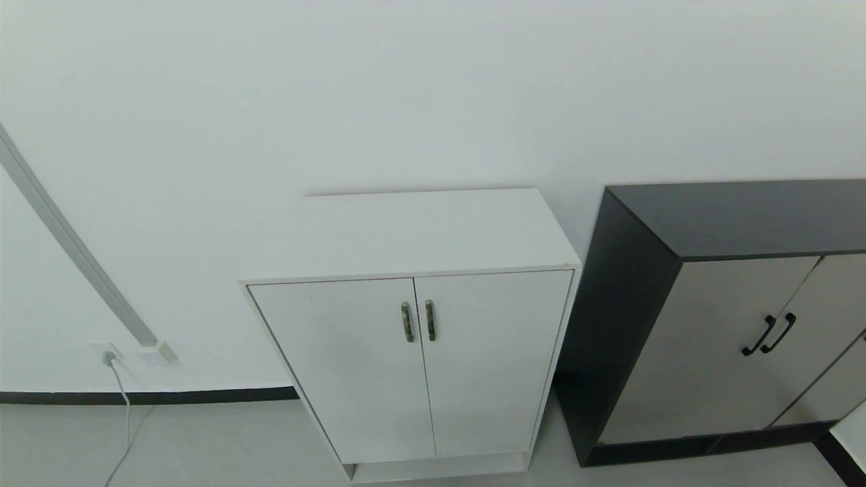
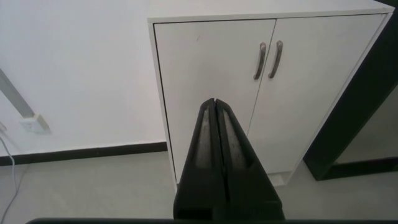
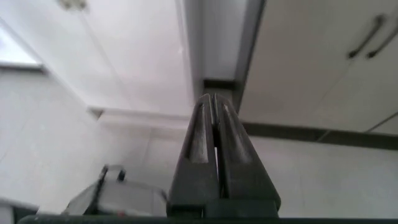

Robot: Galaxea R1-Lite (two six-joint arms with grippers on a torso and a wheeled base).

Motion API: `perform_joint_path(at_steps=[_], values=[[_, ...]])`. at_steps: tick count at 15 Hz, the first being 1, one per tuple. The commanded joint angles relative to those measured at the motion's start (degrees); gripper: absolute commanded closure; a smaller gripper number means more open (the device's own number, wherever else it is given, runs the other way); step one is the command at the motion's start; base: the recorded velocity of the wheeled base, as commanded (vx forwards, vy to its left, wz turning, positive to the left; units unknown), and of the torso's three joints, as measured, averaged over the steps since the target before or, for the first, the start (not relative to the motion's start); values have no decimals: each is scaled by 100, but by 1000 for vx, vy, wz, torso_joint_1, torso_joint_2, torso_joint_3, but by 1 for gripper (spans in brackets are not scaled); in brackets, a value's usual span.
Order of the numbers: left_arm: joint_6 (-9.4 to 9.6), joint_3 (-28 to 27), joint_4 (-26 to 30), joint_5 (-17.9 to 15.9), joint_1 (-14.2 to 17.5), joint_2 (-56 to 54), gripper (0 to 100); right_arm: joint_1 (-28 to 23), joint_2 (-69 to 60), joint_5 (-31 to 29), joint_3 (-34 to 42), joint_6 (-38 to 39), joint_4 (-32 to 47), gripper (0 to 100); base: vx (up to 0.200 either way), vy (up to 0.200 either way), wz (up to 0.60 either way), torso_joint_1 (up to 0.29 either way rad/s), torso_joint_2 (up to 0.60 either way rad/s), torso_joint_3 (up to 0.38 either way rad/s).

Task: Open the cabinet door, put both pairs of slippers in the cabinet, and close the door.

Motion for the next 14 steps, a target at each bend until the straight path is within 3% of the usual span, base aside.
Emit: perform_joint_path(at_steps=[1, 5, 9, 14], values=[[2, 1, -1, 0, 0, 8, 100, -330, -777, -3, 0, -15, -1, 100, 0, 0, 0, 0, 0, 0], [2, 1, -1, 0, 0, 8, 100, -505, -1384, -3, 0, 12, -1, 100, 0, 0, 0, 0, 0, 0], [2, 1, -1, 0, 0, -1, 100, -505, -1384, -73, 0, 433, -28, 100, 0, 0, 0, 0, 0, 0], [2, 1, -9, 9, 0, -1, 100, -514, -1384, -82, 0, 425, -28, 100, 0, 0, 0, 0, 0, 0]])
